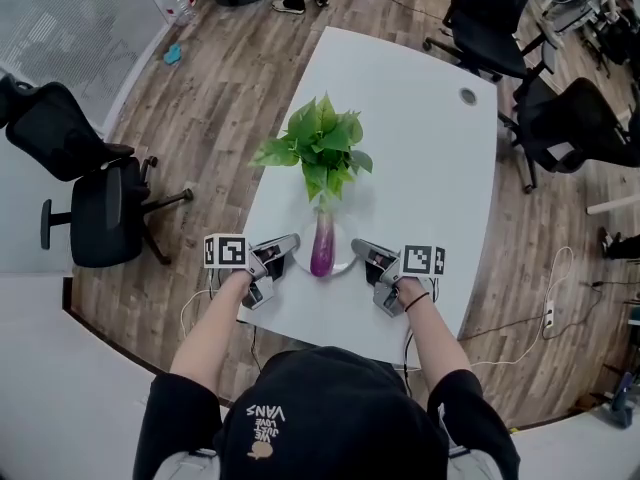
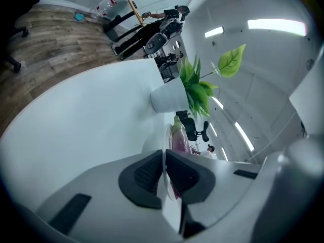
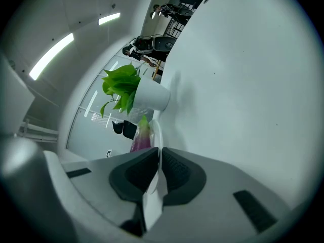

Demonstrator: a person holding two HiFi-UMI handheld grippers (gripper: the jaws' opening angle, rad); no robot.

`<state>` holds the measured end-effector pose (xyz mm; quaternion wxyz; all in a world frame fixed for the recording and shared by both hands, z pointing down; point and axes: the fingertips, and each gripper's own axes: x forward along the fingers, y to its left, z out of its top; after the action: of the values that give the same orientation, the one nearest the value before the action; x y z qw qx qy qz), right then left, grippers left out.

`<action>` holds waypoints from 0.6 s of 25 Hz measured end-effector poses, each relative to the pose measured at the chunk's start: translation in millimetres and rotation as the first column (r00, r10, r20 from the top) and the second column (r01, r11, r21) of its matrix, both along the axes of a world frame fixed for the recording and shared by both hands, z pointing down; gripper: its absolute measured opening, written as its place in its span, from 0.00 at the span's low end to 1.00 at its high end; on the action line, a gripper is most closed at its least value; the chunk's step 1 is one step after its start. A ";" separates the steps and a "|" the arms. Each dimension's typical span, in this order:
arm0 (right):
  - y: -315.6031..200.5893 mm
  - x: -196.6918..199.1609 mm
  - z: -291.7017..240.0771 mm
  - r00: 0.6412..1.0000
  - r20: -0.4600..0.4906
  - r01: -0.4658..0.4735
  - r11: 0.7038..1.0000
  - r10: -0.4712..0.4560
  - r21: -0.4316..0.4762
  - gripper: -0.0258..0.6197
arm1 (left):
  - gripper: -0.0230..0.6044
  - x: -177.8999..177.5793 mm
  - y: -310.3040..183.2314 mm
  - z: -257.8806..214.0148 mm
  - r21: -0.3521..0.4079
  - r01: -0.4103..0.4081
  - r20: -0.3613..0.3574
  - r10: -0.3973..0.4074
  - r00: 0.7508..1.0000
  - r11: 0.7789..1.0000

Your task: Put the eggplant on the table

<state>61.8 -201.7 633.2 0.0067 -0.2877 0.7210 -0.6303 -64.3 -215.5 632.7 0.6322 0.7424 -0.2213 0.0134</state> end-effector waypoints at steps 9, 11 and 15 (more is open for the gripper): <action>-10.8 0.0 7.8 1.000 0.010 0.001 0.997 0.000 -0.076 0.09 | 0.07 -0.4 -9.4 12.9 -0.110 -0.009 0.042 0.013 0.999 0.994; -13.4 0.4 10.6 1.000 -0.005 0.012 0.996 -0.013 -0.088 0.09 | 0.07 0.0 -10.9 15.4 -0.135 -0.013 0.053 0.020 0.998 0.991; -16.2 -0.6 14.8 0.999 -0.025 0.024 0.994 -0.027 -0.104 0.09 | 0.08 0.2 -12.3 20.7 -0.192 -0.022 0.061 0.035 0.998 0.981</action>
<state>61.2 -217.8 648.0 -0.0258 -0.2867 0.6909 -0.6632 -64.1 -227.8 653.4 0.6930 0.6805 -0.2284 0.0673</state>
